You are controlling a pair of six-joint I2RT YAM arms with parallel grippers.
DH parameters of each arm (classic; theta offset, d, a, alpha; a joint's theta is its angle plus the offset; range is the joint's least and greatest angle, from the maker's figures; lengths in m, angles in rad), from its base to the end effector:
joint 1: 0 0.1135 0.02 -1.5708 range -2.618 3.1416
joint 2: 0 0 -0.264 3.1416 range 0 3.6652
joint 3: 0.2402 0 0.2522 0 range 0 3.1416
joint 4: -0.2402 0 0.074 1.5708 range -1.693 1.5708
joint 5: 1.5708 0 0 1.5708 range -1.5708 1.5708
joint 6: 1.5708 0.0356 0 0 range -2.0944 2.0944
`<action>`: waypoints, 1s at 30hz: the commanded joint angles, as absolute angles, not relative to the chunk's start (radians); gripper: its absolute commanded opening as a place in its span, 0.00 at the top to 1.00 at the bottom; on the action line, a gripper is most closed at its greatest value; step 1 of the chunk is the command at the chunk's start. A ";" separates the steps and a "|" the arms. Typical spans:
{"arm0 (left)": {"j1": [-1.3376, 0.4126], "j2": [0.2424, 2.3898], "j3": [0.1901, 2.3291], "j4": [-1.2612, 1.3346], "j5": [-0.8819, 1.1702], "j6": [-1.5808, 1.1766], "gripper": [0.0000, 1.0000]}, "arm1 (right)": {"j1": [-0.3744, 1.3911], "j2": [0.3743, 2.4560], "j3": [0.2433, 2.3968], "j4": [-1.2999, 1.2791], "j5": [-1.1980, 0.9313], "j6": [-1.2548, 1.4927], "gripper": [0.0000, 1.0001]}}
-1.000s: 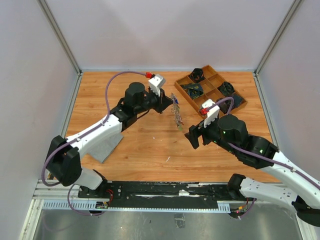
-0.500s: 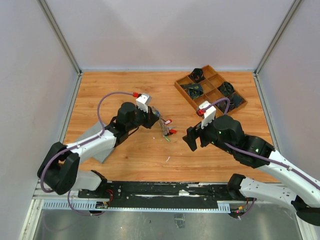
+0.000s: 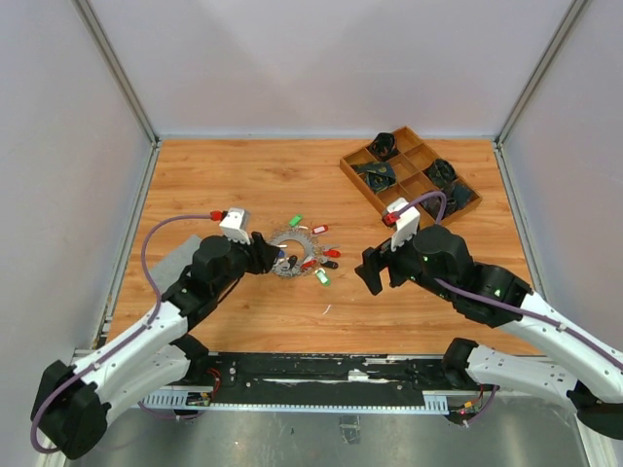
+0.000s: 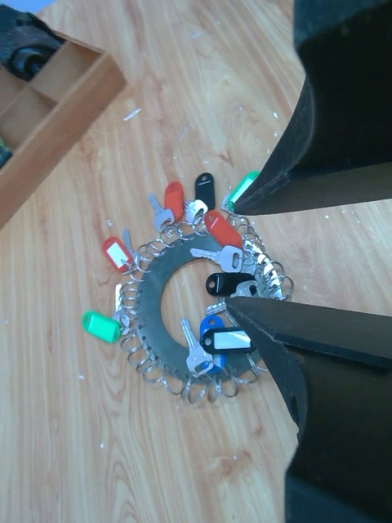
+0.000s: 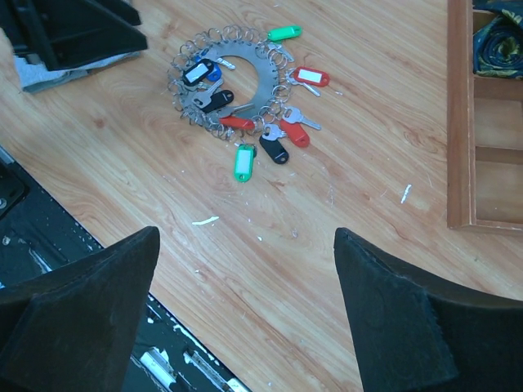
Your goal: Put the keys on the keyring
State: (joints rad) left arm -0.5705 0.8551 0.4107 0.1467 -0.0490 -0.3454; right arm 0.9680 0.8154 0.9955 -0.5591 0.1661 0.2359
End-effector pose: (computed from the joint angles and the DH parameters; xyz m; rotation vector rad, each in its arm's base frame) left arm 0.1680 -0.1057 0.2294 0.1801 1.9014 -0.5821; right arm 0.1016 0.1372 0.3682 -0.6088 1.9029 0.6291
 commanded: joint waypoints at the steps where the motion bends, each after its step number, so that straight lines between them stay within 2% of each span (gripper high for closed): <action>1: -0.565 0.747 0.471 -0.038 -0.153 -0.384 0.45 | 0.979 0.821 0.993 -0.578 0.237 0.250 0.08; 3: -0.563 0.735 0.540 -0.108 -0.161 -0.382 0.40 | 0.978 0.829 1.003 -0.594 0.231 0.222 0.01; 6: -0.563 0.732 0.631 -0.205 -0.161 -0.381 0.20 | 0.979 0.841 1.023 -0.608 0.220 0.185 0.02; 7: -0.563 0.728 0.658 -0.235 -0.162 -0.378 0.08 | 0.979 0.848 1.036 -0.625 0.243 0.194 0.02; 8: -0.564 0.717 0.684 -0.260 -0.166 -0.375 0.01 | 0.979 0.856 1.049 -0.638 0.247 0.190 0.02; 15: -0.563 0.521 0.775 -0.390 -0.267 -0.353 0.00 | 0.979 0.813 1.047 -0.649 0.298 0.161 0.02; 23: -0.564 0.271 0.764 -0.493 -0.395 -0.350 0.00 | 0.979 0.525 0.931 -0.587 0.477 0.180 0.02; 30: -0.564 0.211 0.724 -0.532 -0.453 -0.381 0.00 | 0.979 0.284 0.819 -0.536 0.569 0.203 0.01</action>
